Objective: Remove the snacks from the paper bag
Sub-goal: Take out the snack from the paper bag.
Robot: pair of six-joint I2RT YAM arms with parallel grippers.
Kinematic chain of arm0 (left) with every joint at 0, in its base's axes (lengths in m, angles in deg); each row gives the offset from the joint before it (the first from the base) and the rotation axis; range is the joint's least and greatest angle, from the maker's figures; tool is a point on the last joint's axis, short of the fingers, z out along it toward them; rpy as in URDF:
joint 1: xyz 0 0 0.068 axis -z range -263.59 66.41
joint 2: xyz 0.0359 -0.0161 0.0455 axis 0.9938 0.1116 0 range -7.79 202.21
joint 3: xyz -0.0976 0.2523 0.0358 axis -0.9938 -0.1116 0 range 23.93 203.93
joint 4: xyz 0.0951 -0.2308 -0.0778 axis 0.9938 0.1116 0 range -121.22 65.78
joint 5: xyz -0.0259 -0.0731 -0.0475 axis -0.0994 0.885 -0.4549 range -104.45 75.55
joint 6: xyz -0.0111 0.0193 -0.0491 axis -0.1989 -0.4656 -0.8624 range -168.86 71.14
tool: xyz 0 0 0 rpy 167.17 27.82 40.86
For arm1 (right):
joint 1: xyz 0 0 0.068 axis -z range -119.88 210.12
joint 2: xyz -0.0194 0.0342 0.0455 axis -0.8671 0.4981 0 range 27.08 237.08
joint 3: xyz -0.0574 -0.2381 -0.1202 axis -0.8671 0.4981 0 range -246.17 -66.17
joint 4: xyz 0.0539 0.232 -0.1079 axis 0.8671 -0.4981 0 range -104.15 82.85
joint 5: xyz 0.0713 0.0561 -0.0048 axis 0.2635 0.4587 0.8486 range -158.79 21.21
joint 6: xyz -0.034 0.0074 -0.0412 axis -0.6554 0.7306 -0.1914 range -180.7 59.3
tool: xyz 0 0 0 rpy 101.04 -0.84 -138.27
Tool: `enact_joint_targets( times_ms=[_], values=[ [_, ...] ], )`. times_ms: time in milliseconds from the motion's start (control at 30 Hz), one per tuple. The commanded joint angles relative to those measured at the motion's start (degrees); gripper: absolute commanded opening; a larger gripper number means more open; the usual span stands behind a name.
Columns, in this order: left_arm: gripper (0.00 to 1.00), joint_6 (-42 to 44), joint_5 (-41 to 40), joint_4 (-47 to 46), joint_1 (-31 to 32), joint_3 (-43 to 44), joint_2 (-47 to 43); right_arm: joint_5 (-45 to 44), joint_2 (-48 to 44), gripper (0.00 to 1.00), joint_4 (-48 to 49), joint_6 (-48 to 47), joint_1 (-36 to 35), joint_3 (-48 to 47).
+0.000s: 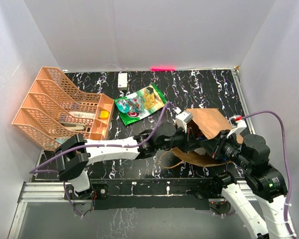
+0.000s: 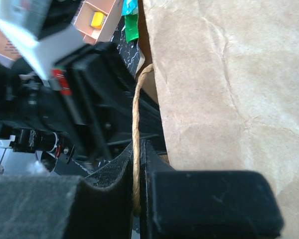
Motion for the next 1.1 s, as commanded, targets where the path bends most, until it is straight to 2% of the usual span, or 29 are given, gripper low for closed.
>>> enact_joint_targets(
  times_ms=[0,233,633,900,1067],
  values=[
    [0.0,0.41,-0.45,0.62,0.19,-1.84,-5.78,-3.69,-1.31,0.08,-0.22,0.03,-0.08,0.0],
    [0.0,2.29,-1.53,3.49,0.19,-3.97,-8.89,-4.65,-0.52,0.08,-0.11,-0.07,-0.08,-2.52],
    [0.0,4.47,-6.41,17.74,-0.56,-2.49,-17.65,-5.59,-1.49,0.08,1.51,0.11,-0.08,-1.9],
    [0.0,6.01,-4.92,25.24,-4.4,0.91,-23.57,-7.6,-1.07,0.08,0.56,-0.94,-0.08,-3.08],
    [0.0,6.43,-3.9,33.73,-7.46,8.26,-25.92,-8.0,-0.74,0.08,0.81,-1.27,-0.08,-3.05]
  ],
)
